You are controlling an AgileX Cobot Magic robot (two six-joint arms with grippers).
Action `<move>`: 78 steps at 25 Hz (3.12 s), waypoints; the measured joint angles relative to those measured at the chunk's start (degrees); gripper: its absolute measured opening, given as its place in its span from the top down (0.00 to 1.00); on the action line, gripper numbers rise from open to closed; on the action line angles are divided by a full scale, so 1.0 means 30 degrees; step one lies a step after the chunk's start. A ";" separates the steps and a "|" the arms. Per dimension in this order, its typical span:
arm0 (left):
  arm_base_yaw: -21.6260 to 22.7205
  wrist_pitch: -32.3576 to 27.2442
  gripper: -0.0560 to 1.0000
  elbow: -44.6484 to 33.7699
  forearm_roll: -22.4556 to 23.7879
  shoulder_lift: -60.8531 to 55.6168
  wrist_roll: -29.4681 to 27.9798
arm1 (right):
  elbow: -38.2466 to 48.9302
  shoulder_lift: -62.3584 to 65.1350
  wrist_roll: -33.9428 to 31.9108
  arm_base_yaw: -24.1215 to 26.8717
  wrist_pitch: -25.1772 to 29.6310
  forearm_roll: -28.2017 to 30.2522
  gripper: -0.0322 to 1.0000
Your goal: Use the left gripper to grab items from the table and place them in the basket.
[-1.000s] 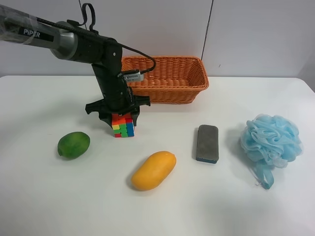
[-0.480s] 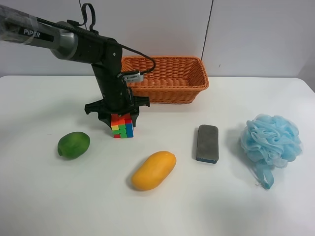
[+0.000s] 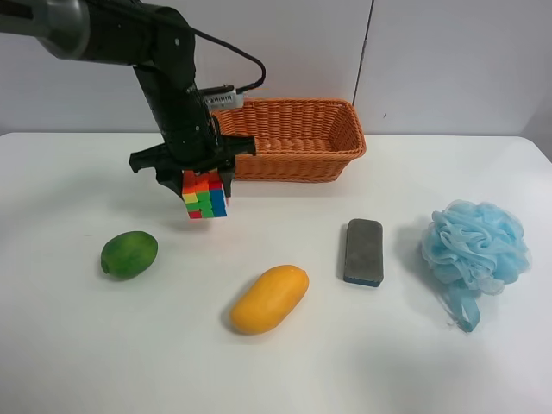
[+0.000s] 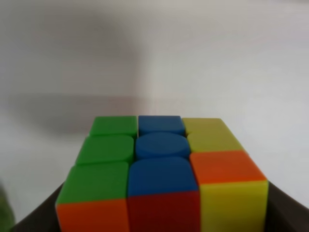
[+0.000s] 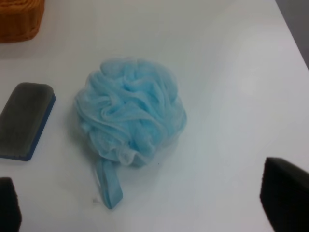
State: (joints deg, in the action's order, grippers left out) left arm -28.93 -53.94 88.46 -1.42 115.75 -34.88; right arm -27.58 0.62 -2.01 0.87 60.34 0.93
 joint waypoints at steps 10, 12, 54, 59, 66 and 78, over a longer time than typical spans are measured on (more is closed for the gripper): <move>0.0000 -0.2329 0.41 0.2490 0.0060 -0.2214 0.0294 | 0.0000 0.0000 0.0000 0.0000 0.0000 0.0000 0.01; 0.0000 -0.2884 0.41 0.3807 0.0126 -0.2050 0.0674 | 0.0000 0.0000 0.0000 0.0000 0.0000 0.0000 0.01; 0.0017 0.2926 0.41 1.5099 0.0472 0.9709 0.5319 | 0.0000 0.0000 0.0000 0.0000 0.0000 0.0000 0.01; 0.0017 0.3088 0.07 1.5115 0.0472 0.9709 0.5319 | 0.0000 0.0000 0.0000 0.0000 0.0000 0.0000 0.01; 0.0017 0.2554 0.01 1.5115 0.0472 0.9505 0.5333 | 0.0000 0.0000 0.0000 0.0000 0.0000 0.0000 0.01; 0.0438 -0.4924 0.01 1.5115 0.0472 0.3860 0.7349 | 0.0000 0.0000 0.0000 0.0000 0.0000 0.0000 0.01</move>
State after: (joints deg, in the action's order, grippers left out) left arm -27.61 -68.71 133.81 0.00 127.33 -12.84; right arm -27.58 0.62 -2.01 0.87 60.34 0.93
